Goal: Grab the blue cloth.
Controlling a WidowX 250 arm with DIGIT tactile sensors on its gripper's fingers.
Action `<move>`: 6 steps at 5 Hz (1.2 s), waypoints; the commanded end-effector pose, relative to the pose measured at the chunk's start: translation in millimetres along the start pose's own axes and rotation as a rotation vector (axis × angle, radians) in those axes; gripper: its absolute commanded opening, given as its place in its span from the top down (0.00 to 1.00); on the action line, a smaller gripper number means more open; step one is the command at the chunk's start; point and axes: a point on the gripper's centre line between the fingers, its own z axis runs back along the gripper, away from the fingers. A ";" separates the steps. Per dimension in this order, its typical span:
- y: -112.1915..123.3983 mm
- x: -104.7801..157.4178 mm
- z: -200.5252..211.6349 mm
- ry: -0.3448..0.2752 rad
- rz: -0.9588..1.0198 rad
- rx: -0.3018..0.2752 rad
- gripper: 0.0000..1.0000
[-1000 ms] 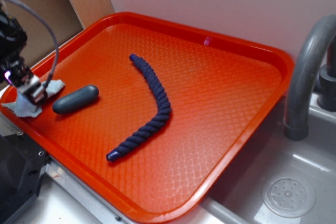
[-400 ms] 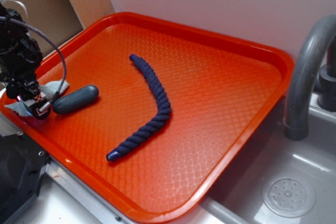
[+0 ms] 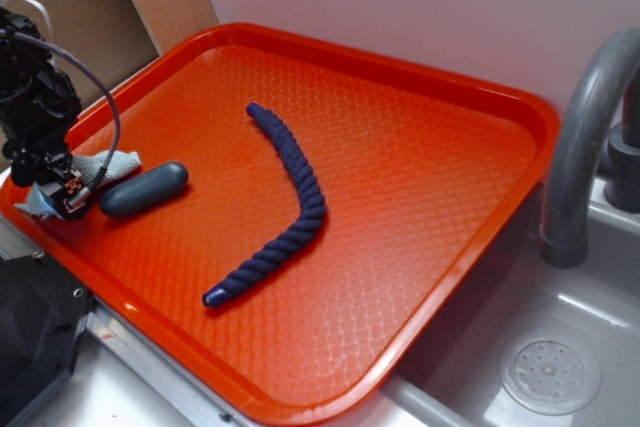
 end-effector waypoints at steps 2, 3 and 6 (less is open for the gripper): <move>-30.5 11.0 115.5 -0.168 0.136 -0.267 1.00; -49.6 15.3 171.2 -0.225 0.140 -0.314 1.00; -61.6 17.1 262.5 -0.251 0.109 -0.286 1.00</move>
